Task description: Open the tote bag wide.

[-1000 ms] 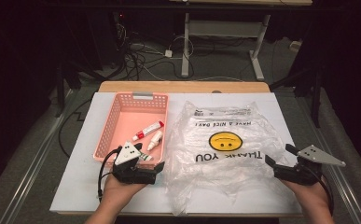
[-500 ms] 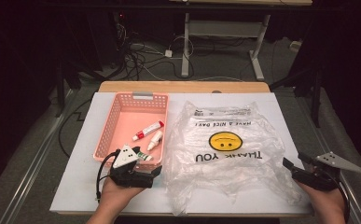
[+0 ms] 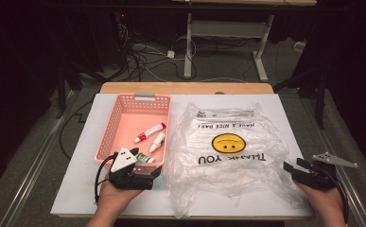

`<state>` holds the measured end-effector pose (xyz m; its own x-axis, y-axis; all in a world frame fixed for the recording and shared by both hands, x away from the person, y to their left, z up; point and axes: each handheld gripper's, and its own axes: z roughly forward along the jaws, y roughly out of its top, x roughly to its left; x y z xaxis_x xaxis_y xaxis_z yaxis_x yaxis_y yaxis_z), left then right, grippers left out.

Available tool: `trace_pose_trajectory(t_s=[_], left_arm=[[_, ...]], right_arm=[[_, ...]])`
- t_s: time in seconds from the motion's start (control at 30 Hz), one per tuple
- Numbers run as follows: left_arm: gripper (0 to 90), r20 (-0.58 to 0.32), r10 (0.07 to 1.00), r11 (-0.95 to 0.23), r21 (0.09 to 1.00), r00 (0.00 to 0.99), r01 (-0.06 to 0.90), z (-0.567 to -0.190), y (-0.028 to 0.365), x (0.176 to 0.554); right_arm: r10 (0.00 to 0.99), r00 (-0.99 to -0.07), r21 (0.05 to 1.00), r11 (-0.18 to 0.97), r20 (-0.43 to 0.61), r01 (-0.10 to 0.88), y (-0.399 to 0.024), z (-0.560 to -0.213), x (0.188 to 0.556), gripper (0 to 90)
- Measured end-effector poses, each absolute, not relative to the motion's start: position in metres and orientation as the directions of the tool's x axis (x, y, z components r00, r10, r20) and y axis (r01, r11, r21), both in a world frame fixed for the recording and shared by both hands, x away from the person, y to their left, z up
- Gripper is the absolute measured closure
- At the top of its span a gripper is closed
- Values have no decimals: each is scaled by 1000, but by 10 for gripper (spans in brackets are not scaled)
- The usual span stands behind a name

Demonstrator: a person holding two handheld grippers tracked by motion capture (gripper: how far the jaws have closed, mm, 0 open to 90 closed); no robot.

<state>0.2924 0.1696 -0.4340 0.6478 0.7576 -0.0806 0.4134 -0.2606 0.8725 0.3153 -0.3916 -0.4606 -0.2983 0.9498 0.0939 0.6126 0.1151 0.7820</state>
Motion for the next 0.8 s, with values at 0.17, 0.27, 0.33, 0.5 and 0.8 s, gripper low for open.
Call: trace_pose_trajectory(t_s=[0.17, 0.27, 0.33, 0.5, 0.8], left_arm=[[0, -108, 750, -248, 869, 653, 429, -434, 168, 294], [0, -135, 741, -245, 857, 658, 453, -433, 168, 294], [0, -130, 735, -252, 859, 666, 447, -431, 167, 293], [0, -102, 737, -275, 858, 668, 435, -429, 167, 293], [0, -87, 744, -287, 853, 662, 435, -426, 168, 296]], right_arm=[[950, -300, 744, 139, 85, 654, -388, -467, 324, 529], [949, -308, 732, 166, 63, 660, -385, -469, 324, 640], [948, -316, 727, 185, 46, 661, -385, -470, 320, 809], [943, -332, 734, 208, 25, 646, -383, -468, 301, 887], [931, -364, 749, 221, 28, 625, -370, -460, 259, 885]])
